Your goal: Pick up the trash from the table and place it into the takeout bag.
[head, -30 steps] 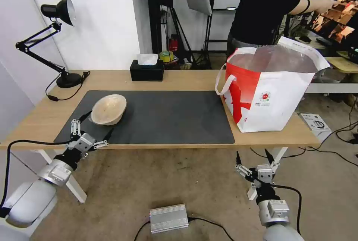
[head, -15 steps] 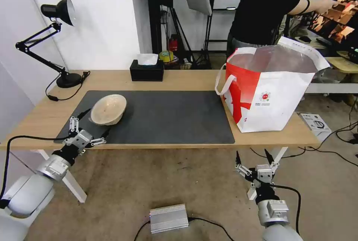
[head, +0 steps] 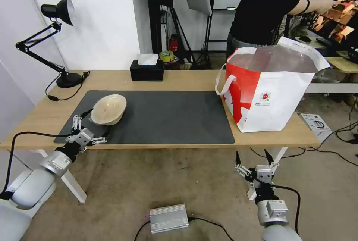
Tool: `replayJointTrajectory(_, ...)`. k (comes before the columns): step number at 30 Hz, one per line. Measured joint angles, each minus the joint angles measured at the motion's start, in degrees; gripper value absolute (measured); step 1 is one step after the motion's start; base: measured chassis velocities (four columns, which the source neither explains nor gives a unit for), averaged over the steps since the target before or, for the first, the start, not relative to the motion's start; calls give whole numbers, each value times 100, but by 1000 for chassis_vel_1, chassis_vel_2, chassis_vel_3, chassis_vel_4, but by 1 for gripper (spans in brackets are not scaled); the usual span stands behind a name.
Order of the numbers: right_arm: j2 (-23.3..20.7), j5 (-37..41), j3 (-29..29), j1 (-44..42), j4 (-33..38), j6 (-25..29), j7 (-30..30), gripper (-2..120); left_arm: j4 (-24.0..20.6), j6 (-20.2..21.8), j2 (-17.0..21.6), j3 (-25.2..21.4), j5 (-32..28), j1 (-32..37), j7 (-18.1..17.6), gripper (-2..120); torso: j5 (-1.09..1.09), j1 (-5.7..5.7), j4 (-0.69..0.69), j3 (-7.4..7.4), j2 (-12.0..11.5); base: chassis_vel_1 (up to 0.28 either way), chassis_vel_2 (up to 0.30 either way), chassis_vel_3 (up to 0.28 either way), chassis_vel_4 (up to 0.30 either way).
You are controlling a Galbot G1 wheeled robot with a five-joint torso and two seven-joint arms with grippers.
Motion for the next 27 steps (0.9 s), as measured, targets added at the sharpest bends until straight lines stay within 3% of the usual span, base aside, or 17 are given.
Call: replayJointTrajectory(27, 105, -37, -63, 24, -66, -10, -4, 100, 746, -125, 101, 467, -4, -620, 85, 100, 0, 0, 0, 0, 0, 0, 0, 0, 0)
